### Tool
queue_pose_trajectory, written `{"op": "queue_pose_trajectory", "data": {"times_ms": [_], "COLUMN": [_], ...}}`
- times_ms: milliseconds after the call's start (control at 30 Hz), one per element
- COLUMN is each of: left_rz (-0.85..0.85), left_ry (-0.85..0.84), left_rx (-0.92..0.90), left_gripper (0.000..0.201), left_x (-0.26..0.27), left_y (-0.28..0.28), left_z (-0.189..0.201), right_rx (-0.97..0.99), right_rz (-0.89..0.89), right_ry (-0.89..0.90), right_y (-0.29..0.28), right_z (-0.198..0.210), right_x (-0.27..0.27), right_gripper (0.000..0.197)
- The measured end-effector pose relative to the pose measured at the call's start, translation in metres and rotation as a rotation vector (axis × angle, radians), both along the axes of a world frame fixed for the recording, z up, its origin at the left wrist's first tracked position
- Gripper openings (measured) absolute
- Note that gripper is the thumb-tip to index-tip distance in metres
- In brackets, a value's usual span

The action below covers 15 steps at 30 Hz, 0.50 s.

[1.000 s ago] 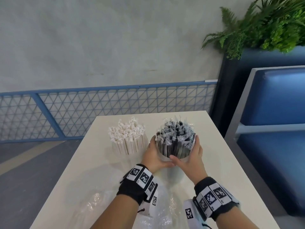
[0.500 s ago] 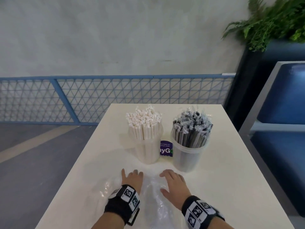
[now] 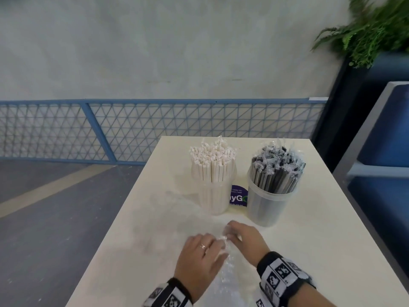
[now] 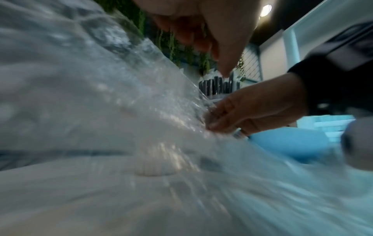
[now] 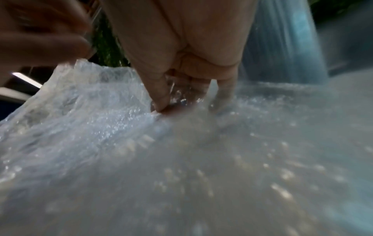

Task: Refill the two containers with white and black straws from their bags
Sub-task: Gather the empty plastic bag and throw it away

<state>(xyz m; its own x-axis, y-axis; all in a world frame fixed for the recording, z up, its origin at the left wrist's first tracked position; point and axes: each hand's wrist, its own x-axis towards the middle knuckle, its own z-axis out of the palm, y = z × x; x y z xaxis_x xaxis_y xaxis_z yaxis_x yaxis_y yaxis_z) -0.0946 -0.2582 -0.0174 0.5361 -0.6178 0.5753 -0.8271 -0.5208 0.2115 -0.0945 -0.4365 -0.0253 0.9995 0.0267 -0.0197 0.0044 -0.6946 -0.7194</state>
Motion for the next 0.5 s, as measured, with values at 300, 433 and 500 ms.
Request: {"op": "queue_pose_trajectory", "data": {"times_ms": [300, 433, 500], "left_rz": [0.419, 0.172, 0.089], "left_ry": [0.864, 1.161, 1.171], "left_rx": [-0.599, -0.691, -0.711], "left_gripper": [0.043, 0.037, 0.031], "left_x": [0.018, 0.030, 0.034], "left_y": [0.047, 0.041, 0.036], "left_z": [-0.003, 0.015, 0.027], "right_rx": [0.267, 0.364, 0.420], "right_rz": [-0.302, -0.300, -0.293], "right_ry": [-0.107, -0.145, -0.135], "right_y": [-0.004, 0.006, 0.010], "right_z": [0.019, 0.026, 0.030], "right_x": [0.004, -0.002, -0.007], "right_gripper": [0.013, 0.014, 0.013]}}
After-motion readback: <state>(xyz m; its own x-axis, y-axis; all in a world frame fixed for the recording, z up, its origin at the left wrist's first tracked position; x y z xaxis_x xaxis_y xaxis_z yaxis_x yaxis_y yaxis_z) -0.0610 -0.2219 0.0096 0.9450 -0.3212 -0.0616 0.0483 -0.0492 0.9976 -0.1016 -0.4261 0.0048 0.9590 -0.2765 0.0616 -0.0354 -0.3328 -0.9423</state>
